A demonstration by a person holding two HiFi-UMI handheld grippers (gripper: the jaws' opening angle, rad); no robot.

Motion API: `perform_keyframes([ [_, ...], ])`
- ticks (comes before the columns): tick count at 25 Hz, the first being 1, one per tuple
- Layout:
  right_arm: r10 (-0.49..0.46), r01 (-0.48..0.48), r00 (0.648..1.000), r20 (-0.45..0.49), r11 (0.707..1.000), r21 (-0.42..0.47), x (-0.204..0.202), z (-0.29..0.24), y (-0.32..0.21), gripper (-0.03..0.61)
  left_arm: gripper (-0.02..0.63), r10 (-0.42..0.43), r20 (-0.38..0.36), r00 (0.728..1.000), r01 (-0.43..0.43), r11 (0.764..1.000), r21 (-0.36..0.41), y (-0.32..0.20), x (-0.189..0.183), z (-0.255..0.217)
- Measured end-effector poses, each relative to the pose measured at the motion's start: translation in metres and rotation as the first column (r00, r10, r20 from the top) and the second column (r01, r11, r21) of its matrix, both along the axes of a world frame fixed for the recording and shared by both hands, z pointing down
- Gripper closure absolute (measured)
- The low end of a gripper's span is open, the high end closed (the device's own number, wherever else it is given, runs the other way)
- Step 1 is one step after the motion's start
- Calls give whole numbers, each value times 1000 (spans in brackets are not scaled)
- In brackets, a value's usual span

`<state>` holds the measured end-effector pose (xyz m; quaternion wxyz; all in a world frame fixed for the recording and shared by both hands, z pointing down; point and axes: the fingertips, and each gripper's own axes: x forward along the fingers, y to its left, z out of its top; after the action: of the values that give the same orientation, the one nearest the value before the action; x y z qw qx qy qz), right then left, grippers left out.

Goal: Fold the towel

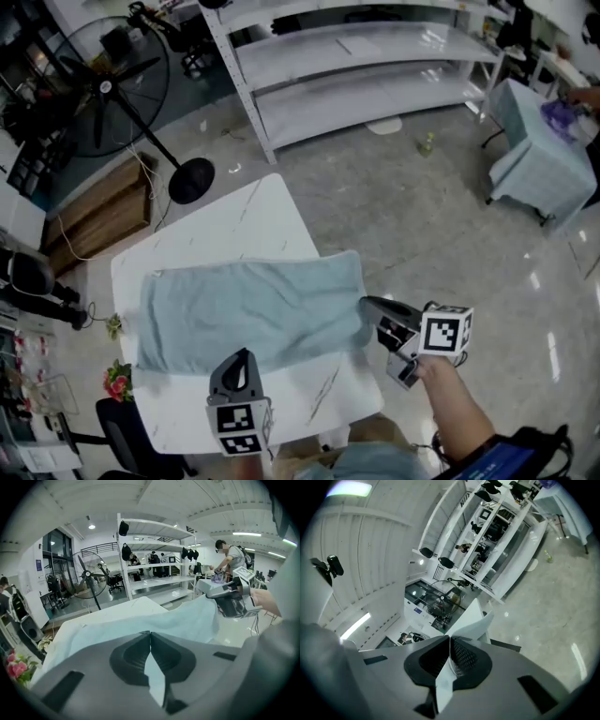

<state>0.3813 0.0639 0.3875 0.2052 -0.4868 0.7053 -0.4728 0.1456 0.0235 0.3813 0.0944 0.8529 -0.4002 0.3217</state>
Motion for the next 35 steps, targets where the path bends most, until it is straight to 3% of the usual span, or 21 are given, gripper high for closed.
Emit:
perform_keyframes([
  [7,-49,53,995,-85,997,51,-33,-27,-43,555,606,-58,-69,996,60,998,31,-16,-42,-18],
  [14,-127,141,969,-212,989,52,-99,-45,-91,555,605,-40,-157,987,40,999,0,-22,-95,-20],
  [23,-244,284,919,-309,955,91,-230,-78,-167,555,604,-3,-259,966,-8,999,-40,-35,-156,-22],
  [27,-295,338,895,-334,938,78,-284,-76,-196,555,605,15,-288,957,-33,998,-58,-42,-179,-21],
  [35,-420,462,831,-364,886,34,-397,-48,-254,555,604,-27,-327,944,-11,994,-112,-43,-231,-8],
])
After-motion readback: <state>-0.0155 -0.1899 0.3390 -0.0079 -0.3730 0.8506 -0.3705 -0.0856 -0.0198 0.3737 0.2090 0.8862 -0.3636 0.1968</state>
